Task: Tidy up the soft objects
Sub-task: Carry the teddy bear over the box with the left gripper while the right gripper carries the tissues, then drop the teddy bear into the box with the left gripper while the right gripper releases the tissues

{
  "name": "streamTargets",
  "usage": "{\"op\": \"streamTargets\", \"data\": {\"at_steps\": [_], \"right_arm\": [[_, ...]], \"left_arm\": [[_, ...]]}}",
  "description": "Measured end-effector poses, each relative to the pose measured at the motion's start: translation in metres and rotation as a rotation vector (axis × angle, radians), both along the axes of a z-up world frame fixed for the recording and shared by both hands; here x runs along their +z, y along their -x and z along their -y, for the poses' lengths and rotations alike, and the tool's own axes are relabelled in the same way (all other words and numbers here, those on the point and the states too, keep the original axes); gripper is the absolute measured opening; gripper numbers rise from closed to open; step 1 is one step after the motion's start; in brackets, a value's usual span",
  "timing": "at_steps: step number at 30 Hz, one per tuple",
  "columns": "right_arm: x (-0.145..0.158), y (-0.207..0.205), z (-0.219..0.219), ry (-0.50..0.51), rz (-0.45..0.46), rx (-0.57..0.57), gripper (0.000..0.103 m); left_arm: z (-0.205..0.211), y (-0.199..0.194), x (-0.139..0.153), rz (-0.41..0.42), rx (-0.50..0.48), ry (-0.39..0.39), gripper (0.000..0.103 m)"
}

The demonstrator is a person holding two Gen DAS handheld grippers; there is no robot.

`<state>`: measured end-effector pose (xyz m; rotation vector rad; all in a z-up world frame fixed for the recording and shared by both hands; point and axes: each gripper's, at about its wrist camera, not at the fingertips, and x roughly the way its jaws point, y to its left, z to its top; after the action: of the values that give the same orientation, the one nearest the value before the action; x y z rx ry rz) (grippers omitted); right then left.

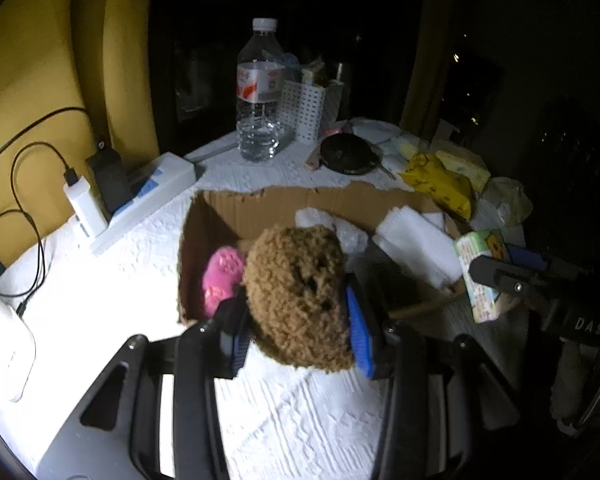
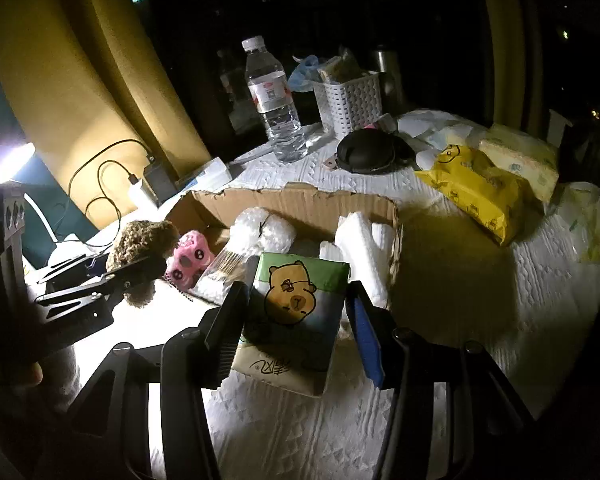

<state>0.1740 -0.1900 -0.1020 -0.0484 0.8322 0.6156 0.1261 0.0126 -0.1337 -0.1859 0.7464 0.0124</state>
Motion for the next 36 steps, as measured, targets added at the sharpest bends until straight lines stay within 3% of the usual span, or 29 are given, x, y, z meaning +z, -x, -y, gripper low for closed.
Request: {"op": "streamTargets", "data": {"at_steps": [19,28,32,36], "right_arm": [[-0.011,-0.038,-0.018,0.008,-0.006,0.016,0.053],[-0.03,-0.057,-0.029,-0.012,-0.044,0.029,0.053],[-0.035,-0.064,-0.033,-0.012,-0.049,0.033,0.053],[-0.04,-0.069,-0.036,-0.013,-0.056,0.032,0.053]], "left_arm": [[-0.016,-0.037,-0.009,0.03,0.002,-0.004,0.043],[-0.022,-0.053,-0.032,-0.016,0.018,-0.014,0.043],[-0.025,-0.058,-0.044,-0.051,0.017,-0.001,0.051],[-0.025,-0.061,-0.049,-0.061,0.016,0.003,0.052]]}}
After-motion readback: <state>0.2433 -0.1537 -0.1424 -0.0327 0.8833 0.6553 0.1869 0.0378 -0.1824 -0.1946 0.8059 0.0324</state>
